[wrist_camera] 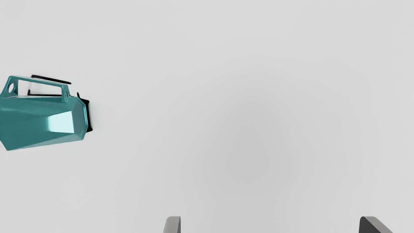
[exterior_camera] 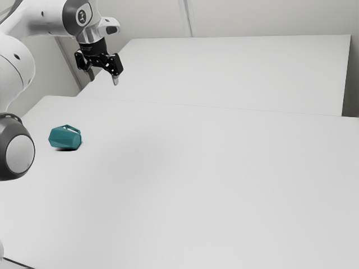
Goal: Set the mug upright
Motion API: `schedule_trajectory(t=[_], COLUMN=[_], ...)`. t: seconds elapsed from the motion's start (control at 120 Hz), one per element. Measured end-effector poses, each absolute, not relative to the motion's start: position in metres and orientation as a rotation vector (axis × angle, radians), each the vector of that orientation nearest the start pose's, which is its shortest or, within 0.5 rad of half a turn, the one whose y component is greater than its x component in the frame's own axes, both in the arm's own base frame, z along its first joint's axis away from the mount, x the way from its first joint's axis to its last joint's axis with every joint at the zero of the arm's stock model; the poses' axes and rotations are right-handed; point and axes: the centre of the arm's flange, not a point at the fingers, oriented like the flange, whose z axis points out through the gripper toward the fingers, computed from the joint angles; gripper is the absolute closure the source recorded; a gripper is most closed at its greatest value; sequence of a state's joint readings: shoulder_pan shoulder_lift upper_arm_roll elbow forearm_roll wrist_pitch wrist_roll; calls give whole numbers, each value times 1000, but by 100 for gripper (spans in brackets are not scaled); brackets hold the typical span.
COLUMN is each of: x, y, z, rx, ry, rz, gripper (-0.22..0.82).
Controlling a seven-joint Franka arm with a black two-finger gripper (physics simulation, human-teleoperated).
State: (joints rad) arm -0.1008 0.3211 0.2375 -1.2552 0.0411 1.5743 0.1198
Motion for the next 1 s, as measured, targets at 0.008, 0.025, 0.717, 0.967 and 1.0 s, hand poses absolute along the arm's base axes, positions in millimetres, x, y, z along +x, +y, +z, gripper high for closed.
schedule_trajectory(t=[0.008, 0.025, 0.717, 0.967, 1.0], x=[645, 645, 630, 615, 614], y=[67, 67, 230, 326, 336], z=[585, 585, 538, 508, 504], rx=[-3026, -3026, -3103, -3229, -3243], ry=[-8, -8, -217, -205, -192], rz=[12, 12, 109, 50, 38], gripper=[0, 0, 0, 0, 0])
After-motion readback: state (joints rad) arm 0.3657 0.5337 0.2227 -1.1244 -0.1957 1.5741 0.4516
